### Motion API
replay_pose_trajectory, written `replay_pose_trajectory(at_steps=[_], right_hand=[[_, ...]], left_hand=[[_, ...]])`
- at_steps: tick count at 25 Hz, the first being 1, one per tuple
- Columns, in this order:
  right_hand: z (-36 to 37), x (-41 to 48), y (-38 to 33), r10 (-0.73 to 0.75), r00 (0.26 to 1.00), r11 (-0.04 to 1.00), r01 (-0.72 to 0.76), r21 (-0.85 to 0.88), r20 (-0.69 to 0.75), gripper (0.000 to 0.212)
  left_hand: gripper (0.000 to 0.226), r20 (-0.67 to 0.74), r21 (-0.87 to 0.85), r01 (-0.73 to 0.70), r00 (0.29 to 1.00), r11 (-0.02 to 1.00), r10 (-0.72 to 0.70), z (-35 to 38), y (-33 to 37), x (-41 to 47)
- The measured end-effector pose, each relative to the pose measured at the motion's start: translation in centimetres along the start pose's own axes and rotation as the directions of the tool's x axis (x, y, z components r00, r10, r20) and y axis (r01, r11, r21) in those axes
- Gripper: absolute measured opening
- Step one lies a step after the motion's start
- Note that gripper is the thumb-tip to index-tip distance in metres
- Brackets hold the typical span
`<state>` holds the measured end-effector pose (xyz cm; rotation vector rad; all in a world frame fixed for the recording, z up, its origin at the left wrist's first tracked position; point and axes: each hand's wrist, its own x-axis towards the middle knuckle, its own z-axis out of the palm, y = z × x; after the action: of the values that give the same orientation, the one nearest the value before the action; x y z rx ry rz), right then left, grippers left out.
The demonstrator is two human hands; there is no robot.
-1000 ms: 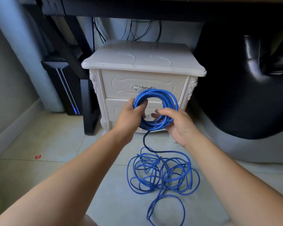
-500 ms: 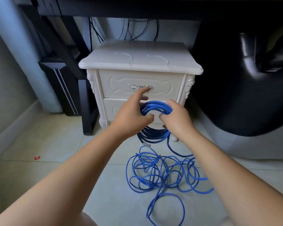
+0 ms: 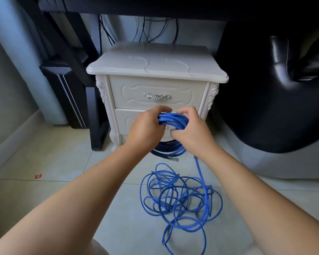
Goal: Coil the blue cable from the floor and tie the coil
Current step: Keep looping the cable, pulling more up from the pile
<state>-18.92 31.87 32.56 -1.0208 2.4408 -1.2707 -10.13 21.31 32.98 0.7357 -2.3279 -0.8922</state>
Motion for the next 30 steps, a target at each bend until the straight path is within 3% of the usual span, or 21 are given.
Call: replay_pose_trajectory(at_steps=[2,5,9,12,13,15,18,20,22,25,28,30], right_hand=[[-0.2,0.0,0.5,0.116,0.993,0.962,-0.120,0.244,0.031,0.022],[0.9,-0.6,0.9,0.177,0.982,0.828,-0.184,0.530,0.065,0.017],[2.2,-1.4,0.5,0.215,0.975,0.657,-0.189,0.730,0.059,0.025],[2.4,-1.8,-0.1,0.203,0.979,0.510,-0.089,0.856,-0.019,0.034],[2.7,-1.9,-0.2,0.184,0.981,0.519,-0.048,0.854,-0.057,0.036],[3.6,-2.3,-0.1,0.148,0.983,0.641,-0.011,0.767,-0.110,0.039],[4.0,-1.9,0.3,0.229,0.970,0.738,-0.123,0.664,-0.075,0.029],[3.5,-1.1,0.7,0.303,0.951,0.730,-0.197,0.655,-0.052,0.015],[2.4,-0.5,0.9,0.330,0.942,0.737,-0.213,0.641,-0.066,0.012],[1.0,0.2,1.6,0.206,0.973,0.873,-0.136,0.469,-0.100,0.020],[0.4,0.2,1.7,0.061,0.996,0.990,-0.053,0.132,-0.058,0.017],[0.5,0.0,1.6,-0.017,1.000,0.997,0.016,-0.075,-0.011,0.017]], left_hand=[[0.028,-0.062,-0.247,0.147,0.984,0.958,-0.167,0.0,-0.2,0.3],[0.016,-0.050,-0.512,0.313,0.919,0.800,-0.392,0.1,0.4,0.1],[0.014,0.037,-0.656,0.448,0.823,0.608,-0.567,0.6,1.0,-0.6],[0.017,0.123,-0.757,0.506,0.732,0.414,-0.670,1.0,1.4,-1.0],[0.019,0.159,-0.781,0.519,0.703,0.348,-0.693,1.0,1.5,-1.2],[0.020,0.222,-0.809,0.532,0.672,0.252,-0.707,1.1,1.8,-1.5],[0.018,0.268,-0.826,0.529,0.674,0.197,-0.689,1.4,2.0,-2.0],[0.014,0.265,-0.804,0.538,0.705,0.253,-0.658,1.8,1.6,-2.2],[0.006,0.269,-0.709,0.583,0.744,0.397,-0.611,2.1,1.0,-2.3],[0.012,0.244,-0.571,0.540,0.831,0.619,-0.500,1.7,0.2,-2.2],[0.061,0.077,-0.373,0.216,0.976,0.902,-0.202,0.6,-0.3,-1.5],[0.081,0.147,-0.086,-0.119,0.980,0.989,0.130,0.4,-0.6,-1.3]])
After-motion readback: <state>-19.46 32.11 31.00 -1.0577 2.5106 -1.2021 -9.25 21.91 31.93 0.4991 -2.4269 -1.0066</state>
